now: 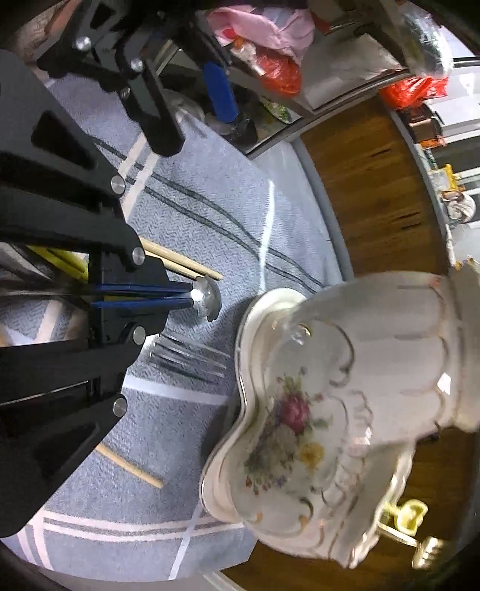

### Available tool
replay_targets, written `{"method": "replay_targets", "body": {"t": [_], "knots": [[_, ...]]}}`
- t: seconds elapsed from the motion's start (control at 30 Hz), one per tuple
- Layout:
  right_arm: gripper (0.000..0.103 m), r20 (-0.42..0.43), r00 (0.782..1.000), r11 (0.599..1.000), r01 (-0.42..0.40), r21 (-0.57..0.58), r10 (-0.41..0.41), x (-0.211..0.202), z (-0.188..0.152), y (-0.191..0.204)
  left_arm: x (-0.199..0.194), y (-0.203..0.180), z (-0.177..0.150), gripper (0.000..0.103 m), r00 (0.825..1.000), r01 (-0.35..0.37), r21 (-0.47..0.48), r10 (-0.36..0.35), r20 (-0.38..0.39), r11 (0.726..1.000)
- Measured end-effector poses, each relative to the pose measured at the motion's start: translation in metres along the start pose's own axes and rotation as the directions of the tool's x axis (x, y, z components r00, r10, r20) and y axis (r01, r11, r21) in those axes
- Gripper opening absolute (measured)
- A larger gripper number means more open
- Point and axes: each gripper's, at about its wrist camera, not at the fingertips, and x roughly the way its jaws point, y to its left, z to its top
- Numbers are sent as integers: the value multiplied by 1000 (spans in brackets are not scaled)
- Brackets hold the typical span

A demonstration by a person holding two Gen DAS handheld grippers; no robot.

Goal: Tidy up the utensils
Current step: 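Grasp a chopstick with the left tool while the right tool grasps a gold spoon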

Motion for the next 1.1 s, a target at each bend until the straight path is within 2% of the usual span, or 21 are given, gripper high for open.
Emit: {"method": "replay_targets", "body": {"t": [0.27, 0.33, 0.4, 0.43, 0.5, 0.67, 0.73, 0.77, 0.8, 0.97, 1.1], "knots": [[3, 125, 992, 1000, 4, 8, -5, -49, -8, -18, 7, -20, -6, 95, 999, 22, 63, -19, -44, 998], [3, 157, 988, 1000, -8, 19, 5, -61, -9, -23, 10, -27, -9, 91, 997, 43, 70, -39, -69, 997], [3, 172, 985, 1000, -3, 12, 1, -68, -10, -26, 14, -35, -12, 78, 994, 64, 68, -57, -98, 996], [3, 177, 984, 1000, 2, 10, -4, -70, -11, -27, 15, -38, -13, 76, 993, 63, 72, -55, -107, 995], [3, 181, 983, 1000, 3, 11, -5, -73, -11, -30, 19, -46, -17, 71, 991, 54, 88, -42, -126, 995], [3, 208, 978, 1000, 3, 17, -7, -81, -11, -32, 20, -62, -23, 60, 992, -30, 145, 48, -116, 989], [3, 230, 973, 1000, 12, 20, -17, -87, -10, -31, 20, -65, -23, 56, 992, -36, 152, 54, -117, 988], [3, 244, 970, 1000, 15, 22, -20, -92, -10, -32, 20, -66, -23, 51, 990, -43, 153, 62, -123, 987], [3, 262, 965, 1000, 13, 29, -20, -97, -10, -34, 20, -68, -23, 50, 989, -62, 163, 83, -126, 985], [3, 308, 951, 999, 7, 41, -19, -115, -11, -38, 20, -73, -20, 42, 983, -71, 176, 99, -154, 982], [3, 353, 935, 999, -1, 48, -16, -128, -11, -40, 26, -85, -16, 26, 975, -94, 231, 137, -175, 968]]}}
